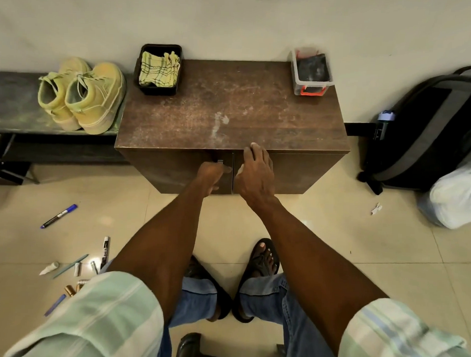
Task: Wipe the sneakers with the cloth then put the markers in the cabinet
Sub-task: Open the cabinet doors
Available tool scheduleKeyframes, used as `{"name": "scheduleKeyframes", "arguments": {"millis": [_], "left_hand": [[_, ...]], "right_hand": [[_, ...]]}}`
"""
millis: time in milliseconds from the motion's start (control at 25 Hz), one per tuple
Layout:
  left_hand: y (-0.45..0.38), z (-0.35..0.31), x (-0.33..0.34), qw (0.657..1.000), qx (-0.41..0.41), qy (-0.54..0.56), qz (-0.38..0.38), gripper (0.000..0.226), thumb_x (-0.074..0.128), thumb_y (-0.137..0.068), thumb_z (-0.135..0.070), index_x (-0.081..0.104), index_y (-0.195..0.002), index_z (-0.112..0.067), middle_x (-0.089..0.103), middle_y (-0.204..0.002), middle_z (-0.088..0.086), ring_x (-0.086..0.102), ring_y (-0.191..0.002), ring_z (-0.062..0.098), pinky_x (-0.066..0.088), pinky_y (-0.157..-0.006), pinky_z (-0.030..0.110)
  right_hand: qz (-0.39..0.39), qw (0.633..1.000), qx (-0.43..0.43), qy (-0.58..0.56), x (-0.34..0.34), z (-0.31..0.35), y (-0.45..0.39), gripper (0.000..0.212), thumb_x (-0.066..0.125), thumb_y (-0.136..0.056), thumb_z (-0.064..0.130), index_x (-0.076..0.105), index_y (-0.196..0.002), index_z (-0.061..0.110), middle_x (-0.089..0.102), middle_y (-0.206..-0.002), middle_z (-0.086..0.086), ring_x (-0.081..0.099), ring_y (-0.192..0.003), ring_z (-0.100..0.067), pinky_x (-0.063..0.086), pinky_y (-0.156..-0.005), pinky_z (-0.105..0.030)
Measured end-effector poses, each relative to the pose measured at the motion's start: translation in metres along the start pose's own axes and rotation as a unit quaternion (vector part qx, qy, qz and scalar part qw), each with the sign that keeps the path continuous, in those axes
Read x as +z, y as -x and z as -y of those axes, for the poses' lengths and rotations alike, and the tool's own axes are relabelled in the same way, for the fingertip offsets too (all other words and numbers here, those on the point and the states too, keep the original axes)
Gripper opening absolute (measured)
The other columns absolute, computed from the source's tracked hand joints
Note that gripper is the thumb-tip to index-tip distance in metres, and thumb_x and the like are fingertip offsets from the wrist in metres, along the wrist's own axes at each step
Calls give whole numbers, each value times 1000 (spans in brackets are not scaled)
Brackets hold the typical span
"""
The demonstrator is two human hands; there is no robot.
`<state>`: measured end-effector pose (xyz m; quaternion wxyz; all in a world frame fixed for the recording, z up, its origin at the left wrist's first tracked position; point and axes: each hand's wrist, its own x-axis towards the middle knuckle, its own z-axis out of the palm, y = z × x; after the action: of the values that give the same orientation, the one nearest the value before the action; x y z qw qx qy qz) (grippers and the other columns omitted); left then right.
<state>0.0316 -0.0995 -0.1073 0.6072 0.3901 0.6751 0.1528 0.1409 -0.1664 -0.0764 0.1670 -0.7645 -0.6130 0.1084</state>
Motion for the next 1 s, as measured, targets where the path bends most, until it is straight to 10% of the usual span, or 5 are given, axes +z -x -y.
{"name": "scheduleKeyframes", "arguments": {"millis": [280,560,680,1000], "left_hand": [[44,41,-13,995,58,-84,19,14,53,-90,-10,58,-104,-10,55,-79,8,50,-66,17,39,-54,29],[91,110,-59,959,89,-262,-62,25,49,-92,-9,68,-107,-1,69,-103,23,66,-94,38,54,-82,45],[105,143,-103,981,30,-161,-102,22,51,-90,-7,70,-96,1,70,-99,21,68,-90,34,57,-78,39],[129,156,-168,947,29,80,-309,33,55,-90,-37,71,-81,-10,68,-80,8,61,-75,23,46,-68,32]], "right_hand": [[27,999,-27,-23,-18,9,20,41,47,-92,12,46,-133,6,45,-139,-12,39,-130,-27,35,-106,-35],[320,937,-19,-139,-8,66,64,35,43,-99,26,65,-113,2,66,-110,-16,61,-99,-27,48,-80,-33],[389,912,-107,-73,7,103,86,26,49,-93,16,68,-103,1,67,-101,-14,57,-83,-22,39,-59,-25],[468,860,-185,-89,50,181,103,55,40,-89,-2,41,-142,12,52,-135,-15,55,-114,-27,47,-91,-35]]}}
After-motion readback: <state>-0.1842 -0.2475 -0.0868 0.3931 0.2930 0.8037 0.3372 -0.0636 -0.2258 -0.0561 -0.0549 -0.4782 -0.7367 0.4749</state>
